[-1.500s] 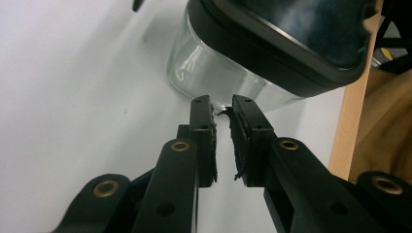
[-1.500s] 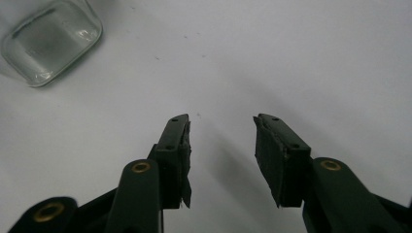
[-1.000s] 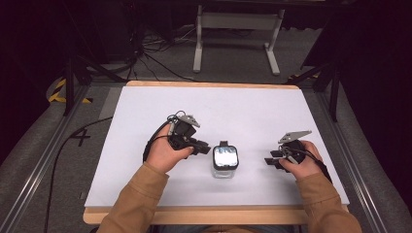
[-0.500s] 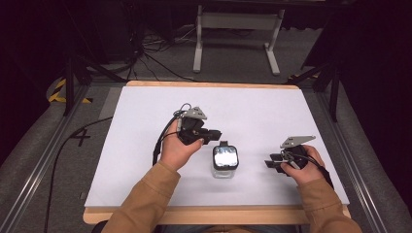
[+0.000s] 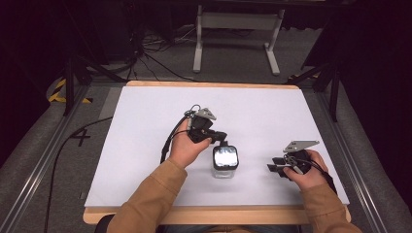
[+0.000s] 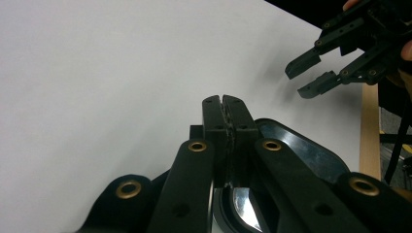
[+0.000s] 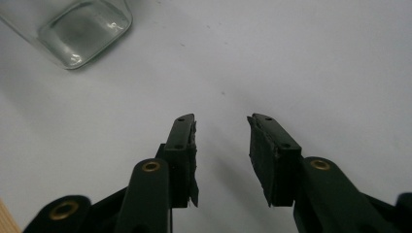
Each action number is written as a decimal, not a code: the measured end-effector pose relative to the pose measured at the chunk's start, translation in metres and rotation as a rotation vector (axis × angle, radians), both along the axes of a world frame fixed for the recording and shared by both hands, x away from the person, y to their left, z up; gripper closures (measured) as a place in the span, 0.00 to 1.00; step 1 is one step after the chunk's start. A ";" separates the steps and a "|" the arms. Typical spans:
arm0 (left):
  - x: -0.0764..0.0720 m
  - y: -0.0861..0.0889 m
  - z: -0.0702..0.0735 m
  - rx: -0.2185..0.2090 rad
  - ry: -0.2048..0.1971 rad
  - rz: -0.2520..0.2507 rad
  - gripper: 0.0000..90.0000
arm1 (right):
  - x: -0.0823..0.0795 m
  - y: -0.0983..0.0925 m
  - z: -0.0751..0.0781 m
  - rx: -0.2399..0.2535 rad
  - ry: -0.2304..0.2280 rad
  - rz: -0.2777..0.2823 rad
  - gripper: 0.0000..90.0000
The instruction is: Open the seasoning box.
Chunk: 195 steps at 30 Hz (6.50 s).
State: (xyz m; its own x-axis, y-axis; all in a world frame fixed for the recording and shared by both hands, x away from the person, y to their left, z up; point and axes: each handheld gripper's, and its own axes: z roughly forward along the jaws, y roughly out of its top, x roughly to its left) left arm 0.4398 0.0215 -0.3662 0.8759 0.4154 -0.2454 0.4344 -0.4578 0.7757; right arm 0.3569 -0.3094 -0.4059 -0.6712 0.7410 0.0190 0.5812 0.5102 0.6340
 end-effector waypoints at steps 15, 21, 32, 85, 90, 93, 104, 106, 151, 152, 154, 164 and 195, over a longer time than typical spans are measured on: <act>0.001 -0.003 -0.004 0.018 0.009 0.000 1.00 | -0.002 0.003 0.001 0.002 0.002 0.010 0.69; 0.003 -0.002 -0.004 0.009 0.023 0.000 1.00 | -0.002 0.005 0.001 0.001 0.002 0.016 0.69; 0.003 -0.002 -0.005 0.002 0.032 0.006 1.00 | -0.007 0.015 0.007 0.031 -0.013 0.056 0.72; -0.023 0.047 0.018 -0.062 -0.001 0.096 0.98 | -0.011 0.091 0.038 0.289 -0.177 0.290 1.00; -0.035 0.060 0.021 -0.055 0.015 0.091 0.99 | -0.003 0.091 0.046 0.298 -0.199 0.295 1.00; -0.042 0.061 0.021 -0.047 0.035 0.066 1.00 | 0.002 0.091 0.049 0.307 -0.209 0.293 1.00; -0.059 0.034 0.008 0.009 0.079 -0.078 0.99 | 0.016 0.093 0.053 0.328 -0.239 0.282 1.00; -0.062 0.024 0.000 0.010 0.076 -0.102 0.99 | 0.018 0.094 0.053 0.327 -0.249 0.276 1.00; -0.066 0.036 0.011 -0.001 0.031 -0.045 0.92 | 0.031 0.077 0.059 0.354 -0.303 0.160 0.89; -0.065 0.040 0.012 -0.003 0.027 -0.032 0.91 | 0.030 0.074 0.061 0.353 -0.304 0.152 0.88; -0.063 0.048 0.016 0.001 0.024 -0.008 0.89 | 0.030 0.068 0.063 0.353 -0.305 0.135 0.86; -0.050 0.097 0.024 0.019 0.022 0.149 0.79 | 0.032 0.028 0.070 0.313 -0.311 0.012 0.75; -0.002 0.172 -0.048 0.158 0.129 0.371 0.56 | 0.076 -0.042 0.005 0.120 -0.106 -0.250 0.50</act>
